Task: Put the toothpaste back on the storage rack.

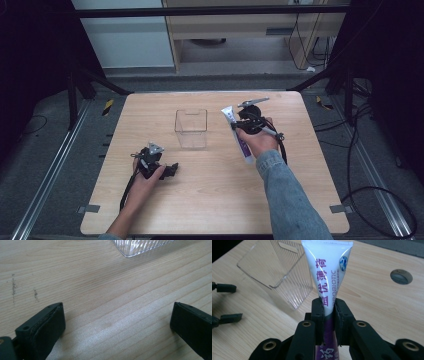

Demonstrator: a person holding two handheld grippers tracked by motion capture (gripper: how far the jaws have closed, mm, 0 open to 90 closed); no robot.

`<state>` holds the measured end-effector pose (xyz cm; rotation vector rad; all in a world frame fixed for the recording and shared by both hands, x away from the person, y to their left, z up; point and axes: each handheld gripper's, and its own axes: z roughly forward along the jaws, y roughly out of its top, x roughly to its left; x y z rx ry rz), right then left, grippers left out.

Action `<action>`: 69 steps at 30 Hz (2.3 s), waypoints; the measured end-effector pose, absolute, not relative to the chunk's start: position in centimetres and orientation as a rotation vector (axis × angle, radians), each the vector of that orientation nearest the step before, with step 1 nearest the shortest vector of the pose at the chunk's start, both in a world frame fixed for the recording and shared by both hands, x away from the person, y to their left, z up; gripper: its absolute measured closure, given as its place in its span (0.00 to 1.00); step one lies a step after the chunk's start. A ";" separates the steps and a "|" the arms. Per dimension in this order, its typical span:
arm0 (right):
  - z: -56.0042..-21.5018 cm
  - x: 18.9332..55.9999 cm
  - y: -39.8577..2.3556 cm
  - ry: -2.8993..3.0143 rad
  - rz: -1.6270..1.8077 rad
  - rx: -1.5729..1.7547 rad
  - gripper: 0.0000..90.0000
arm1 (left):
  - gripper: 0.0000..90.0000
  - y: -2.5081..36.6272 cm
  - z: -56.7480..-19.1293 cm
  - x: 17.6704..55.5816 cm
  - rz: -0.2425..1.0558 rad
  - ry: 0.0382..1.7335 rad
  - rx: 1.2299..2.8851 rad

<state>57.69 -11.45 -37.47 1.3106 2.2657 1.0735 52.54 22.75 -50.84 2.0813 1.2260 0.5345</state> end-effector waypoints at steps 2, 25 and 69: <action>-37.0 57.7 -11.3 2.253 1.094 1.308 0.88 | 0.00 22.8 -50.8 52.6 0.535 1.223 2.087; -34.2 57.9 -10.1 2.116 1.260 1.249 0.88 | 0.00 22.7 -50.8 52.6 0.535 1.223 2.085; -30.8 59.4 -6.1 1.980 1.375 1.161 0.88 | 0.00 22.7 -50.8 52.6 0.536 1.222 2.083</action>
